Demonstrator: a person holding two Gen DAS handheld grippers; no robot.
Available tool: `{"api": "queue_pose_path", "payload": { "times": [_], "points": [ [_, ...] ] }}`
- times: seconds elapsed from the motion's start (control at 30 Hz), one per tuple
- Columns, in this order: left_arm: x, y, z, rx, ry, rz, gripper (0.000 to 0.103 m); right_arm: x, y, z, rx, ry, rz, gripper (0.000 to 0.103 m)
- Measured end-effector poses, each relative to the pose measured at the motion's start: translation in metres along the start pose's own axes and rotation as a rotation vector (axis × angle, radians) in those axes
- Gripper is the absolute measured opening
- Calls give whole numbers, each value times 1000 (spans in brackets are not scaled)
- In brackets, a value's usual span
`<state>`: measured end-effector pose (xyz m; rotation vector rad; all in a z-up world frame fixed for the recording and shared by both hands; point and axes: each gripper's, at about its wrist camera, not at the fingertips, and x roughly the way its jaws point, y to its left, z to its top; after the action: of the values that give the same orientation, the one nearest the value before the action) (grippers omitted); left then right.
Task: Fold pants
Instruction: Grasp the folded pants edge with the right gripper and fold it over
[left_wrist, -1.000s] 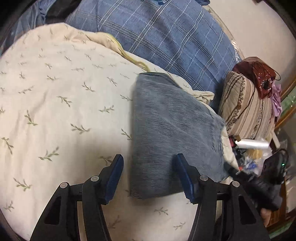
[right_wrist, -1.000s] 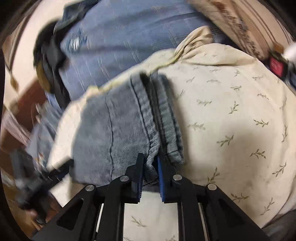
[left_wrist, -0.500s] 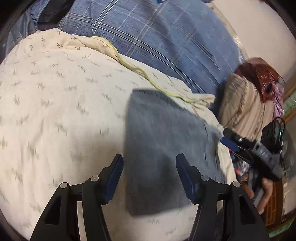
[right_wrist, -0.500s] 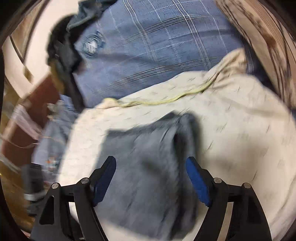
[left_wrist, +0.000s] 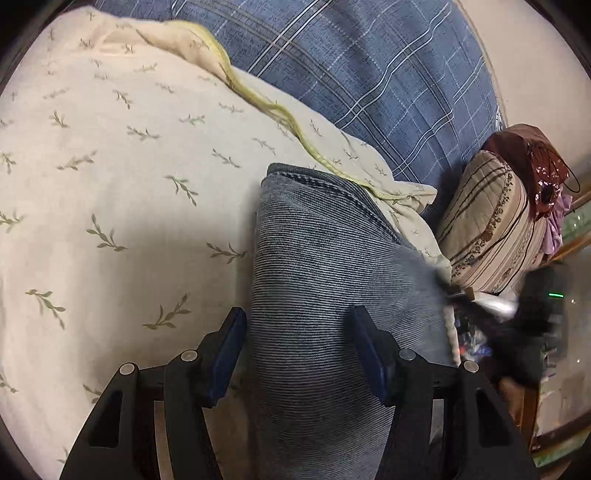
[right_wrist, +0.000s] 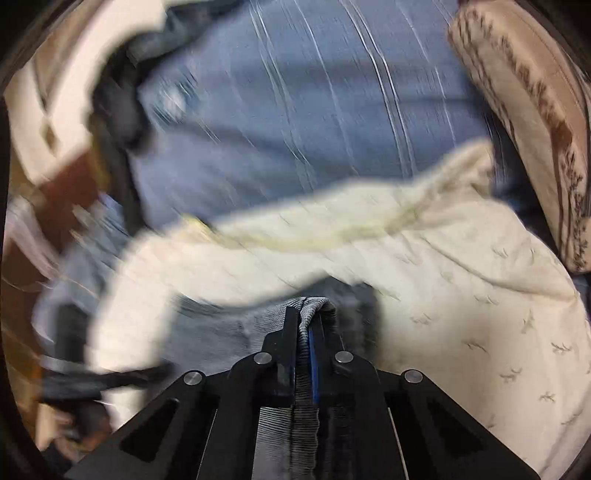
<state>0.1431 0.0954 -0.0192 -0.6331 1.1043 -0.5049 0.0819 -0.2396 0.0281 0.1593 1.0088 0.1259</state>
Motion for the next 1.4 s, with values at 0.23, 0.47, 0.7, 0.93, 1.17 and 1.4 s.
{"api": "queue_pose_path", "payload": {
  "times": [0.23, 0.47, 0.7, 0.93, 1.17, 1.4],
  "points": [
    [-13, 7, 1, -45, -37, -38, 57, -53, -8, -2, 59, -113, 100, 81],
    [-6, 7, -5, -26, 40, -31, 57, -26, -54, -37, 324, 70, 258, 81],
    [1, 4, -5, -32, 34, -39, 47, -3, -50, -41, 333, 123, 324, 52],
    [-16, -5, -12, 20, -50, -60, 10, -14, -31, -37, 235, 59, 297, 31],
    [-86, 2, 1, 50, -248, -77, 10, -36, 32, 0, 80, -59, 373, 27],
    [-72, 46, 18, -108, -252, 41, 23, 29, 54, 6, 53, -24, 390, 33]
  ]
}}
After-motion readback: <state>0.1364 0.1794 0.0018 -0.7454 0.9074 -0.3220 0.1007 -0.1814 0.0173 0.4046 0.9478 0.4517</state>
